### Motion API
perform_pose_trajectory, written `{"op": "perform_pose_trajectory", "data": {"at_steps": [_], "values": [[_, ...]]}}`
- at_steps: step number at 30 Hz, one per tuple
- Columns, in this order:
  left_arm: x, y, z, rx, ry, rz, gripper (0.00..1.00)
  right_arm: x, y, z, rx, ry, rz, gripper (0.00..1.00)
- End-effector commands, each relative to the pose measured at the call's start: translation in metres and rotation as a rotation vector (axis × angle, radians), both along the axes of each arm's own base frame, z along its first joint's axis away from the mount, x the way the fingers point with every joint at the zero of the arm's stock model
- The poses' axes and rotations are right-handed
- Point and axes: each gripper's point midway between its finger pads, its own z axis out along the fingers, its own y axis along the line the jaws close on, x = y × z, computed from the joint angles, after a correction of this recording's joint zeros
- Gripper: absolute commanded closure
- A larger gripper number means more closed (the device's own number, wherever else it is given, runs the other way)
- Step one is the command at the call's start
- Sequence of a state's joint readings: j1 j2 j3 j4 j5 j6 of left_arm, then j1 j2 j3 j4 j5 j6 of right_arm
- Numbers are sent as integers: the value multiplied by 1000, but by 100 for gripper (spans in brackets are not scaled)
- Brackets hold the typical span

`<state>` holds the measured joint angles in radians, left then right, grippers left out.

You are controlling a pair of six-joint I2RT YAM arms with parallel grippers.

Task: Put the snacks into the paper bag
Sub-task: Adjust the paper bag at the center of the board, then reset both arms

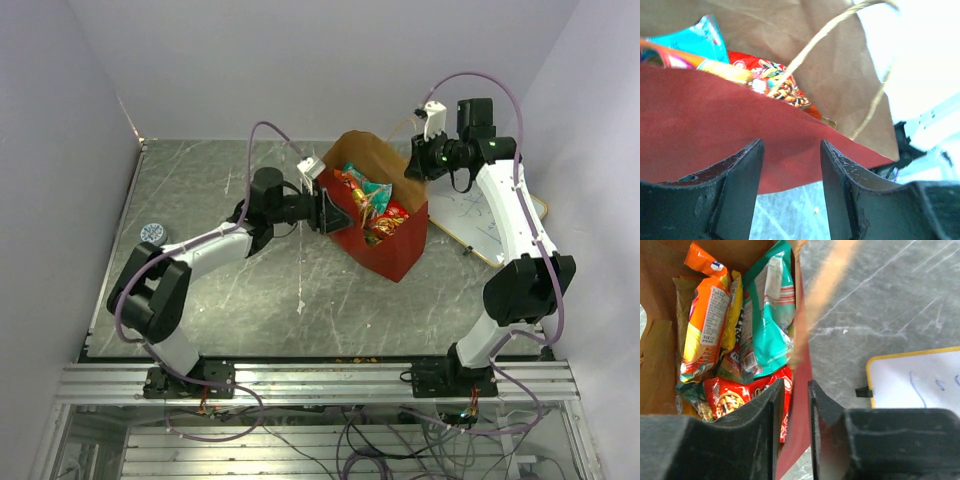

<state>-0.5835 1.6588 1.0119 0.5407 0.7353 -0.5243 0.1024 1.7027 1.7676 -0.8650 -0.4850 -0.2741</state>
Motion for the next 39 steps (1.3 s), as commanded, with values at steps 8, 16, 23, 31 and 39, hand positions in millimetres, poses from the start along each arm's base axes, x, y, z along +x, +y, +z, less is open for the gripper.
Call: {"op": "perform_pose_trajectory", "data": {"at_steps": [8, 16, 23, 31, 39], "values": [[-41, 49, 11, 210, -305, -273, 39, 5, 0, 38, 27, -83, -5, 50], [-42, 86, 7, 396, -362, -235, 35, -12, -8, 58, -1, -135, -25, 24], [2, 145, 46, 528, -393, 70, 30, -31, -30, 82, -76, -227, -104, 14], [81, 261, 112, 669, -331, 792, 19, -38, -109, 103, -36, -325, -439, 9], [76, 327, 158, 555, -316, 1109, 2, -38, -140, 90, -61, -338, -609, 0]]}}
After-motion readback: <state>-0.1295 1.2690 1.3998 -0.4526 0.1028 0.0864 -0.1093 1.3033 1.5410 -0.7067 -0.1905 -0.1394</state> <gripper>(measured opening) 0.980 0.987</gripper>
